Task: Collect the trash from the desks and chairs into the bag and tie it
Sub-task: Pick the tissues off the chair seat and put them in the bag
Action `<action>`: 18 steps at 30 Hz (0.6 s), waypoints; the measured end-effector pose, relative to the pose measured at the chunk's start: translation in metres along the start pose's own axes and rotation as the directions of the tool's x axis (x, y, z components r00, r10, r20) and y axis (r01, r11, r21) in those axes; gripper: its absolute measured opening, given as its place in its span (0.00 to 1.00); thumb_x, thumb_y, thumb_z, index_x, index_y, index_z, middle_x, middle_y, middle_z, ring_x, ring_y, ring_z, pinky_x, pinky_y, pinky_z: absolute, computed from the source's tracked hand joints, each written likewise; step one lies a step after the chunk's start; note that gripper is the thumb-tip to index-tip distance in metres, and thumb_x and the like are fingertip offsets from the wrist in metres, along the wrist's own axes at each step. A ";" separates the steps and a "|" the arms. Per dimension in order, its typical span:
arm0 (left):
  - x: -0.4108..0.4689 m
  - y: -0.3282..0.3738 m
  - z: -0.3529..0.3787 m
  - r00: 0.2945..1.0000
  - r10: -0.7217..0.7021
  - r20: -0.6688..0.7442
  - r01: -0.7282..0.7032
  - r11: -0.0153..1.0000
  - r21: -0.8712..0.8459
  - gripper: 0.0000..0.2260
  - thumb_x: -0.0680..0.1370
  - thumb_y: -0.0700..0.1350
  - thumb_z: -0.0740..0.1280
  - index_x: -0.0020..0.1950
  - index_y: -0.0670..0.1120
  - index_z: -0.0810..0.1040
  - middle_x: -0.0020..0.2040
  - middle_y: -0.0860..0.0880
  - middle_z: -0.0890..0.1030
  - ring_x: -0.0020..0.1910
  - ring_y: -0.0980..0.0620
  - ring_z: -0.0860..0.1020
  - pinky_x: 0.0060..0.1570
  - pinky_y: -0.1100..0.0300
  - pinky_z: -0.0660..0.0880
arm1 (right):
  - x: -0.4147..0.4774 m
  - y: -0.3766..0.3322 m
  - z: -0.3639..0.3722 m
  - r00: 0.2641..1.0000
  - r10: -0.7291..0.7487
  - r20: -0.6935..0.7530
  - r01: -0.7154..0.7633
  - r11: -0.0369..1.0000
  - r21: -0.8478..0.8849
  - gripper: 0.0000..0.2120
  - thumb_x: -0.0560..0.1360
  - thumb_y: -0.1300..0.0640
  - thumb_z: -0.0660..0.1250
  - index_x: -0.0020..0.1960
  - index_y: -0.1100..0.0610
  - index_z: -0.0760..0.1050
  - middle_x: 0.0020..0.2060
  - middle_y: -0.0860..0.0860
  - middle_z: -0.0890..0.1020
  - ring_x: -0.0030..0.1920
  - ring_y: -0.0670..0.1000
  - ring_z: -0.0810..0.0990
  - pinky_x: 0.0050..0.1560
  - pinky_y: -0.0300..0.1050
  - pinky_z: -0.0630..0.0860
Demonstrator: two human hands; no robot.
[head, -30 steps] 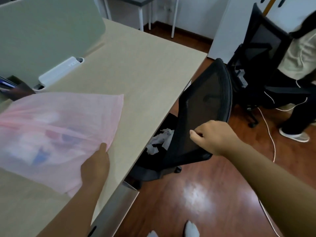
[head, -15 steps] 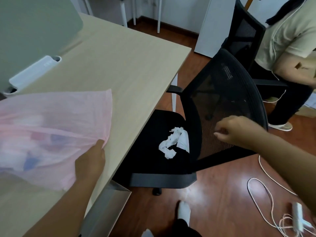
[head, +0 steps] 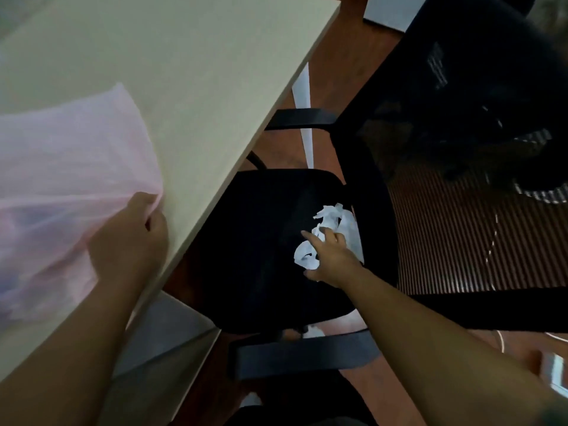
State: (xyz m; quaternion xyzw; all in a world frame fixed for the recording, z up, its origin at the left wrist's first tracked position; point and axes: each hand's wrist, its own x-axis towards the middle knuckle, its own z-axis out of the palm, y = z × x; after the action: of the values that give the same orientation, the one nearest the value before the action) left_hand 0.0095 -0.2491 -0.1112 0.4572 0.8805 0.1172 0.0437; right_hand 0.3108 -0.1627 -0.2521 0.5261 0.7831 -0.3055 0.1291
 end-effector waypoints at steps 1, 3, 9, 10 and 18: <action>0.006 0.006 0.002 1.000 -0.011 -0.002 0.011 1.000 -0.011 0.11 0.80 0.48 0.57 0.61 0.52 0.70 0.47 0.39 0.81 0.45 0.35 0.79 0.44 0.48 0.71 | 0.013 0.008 0.006 0.999 0.035 0.034 -0.034 0.999 -0.032 0.47 0.66 0.43 0.74 0.77 0.40 0.49 0.76 0.52 0.50 0.74 0.59 0.52 0.65 0.56 0.71; 0.021 0.016 0.006 1.000 -0.025 -0.005 0.025 1.000 -0.019 0.11 0.80 0.48 0.57 0.62 0.52 0.71 0.49 0.39 0.82 0.47 0.35 0.79 0.46 0.47 0.71 | 0.036 0.027 0.015 0.988 0.123 0.093 -0.115 0.990 -0.088 0.51 0.65 0.41 0.75 0.77 0.39 0.45 0.77 0.53 0.44 0.76 0.63 0.47 0.68 0.62 0.66; 0.054 0.032 0.019 0.999 -0.029 -0.027 0.029 1.000 0.008 0.11 0.81 0.49 0.57 0.62 0.52 0.72 0.50 0.39 0.82 0.48 0.34 0.78 0.47 0.46 0.71 | 0.097 0.055 0.029 0.975 0.204 0.087 -0.198 0.977 -0.079 0.55 0.64 0.36 0.74 0.77 0.39 0.38 0.77 0.53 0.36 0.76 0.65 0.40 0.69 0.64 0.62; 0.055 0.032 0.020 0.999 -0.034 -0.028 0.034 0.999 -0.008 0.11 0.81 0.50 0.57 0.61 0.52 0.72 0.48 0.40 0.82 0.47 0.35 0.78 0.47 0.47 0.71 | 0.107 0.055 0.031 0.972 0.217 0.088 -0.211 0.974 -0.077 0.57 0.63 0.35 0.74 0.76 0.38 0.37 0.76 0.53 0.35 0.75 0.65 0.40 0.69 0.65 0.62; 0.055 0.028 0.027 0.996 -0.063 -0.060 0.059 0.995 -0.076 0.13 0.80 0.55 0.55 0.60 0.52 0.71 0.45 0.46 0.83 0.46 0.38 0.79 0.51 0.42 0.76 | 0.138 0.084 0.049 0.946 0.308 0.097 -0.305 0.951 -0.044 0.29 0.75 0.52 0.67 0.72 0.50 0.59 0.69 0.59 0.62 0.68 0.62 0.63 0.56 0.53 0.73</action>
State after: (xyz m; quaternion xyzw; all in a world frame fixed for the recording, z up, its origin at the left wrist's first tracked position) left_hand 0.0046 -0.1845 -0.1288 0.4242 0.8900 0.1628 0.0369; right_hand 0.3242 -0.0681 -0.3912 0.6231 0.6883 -0.2974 0.2224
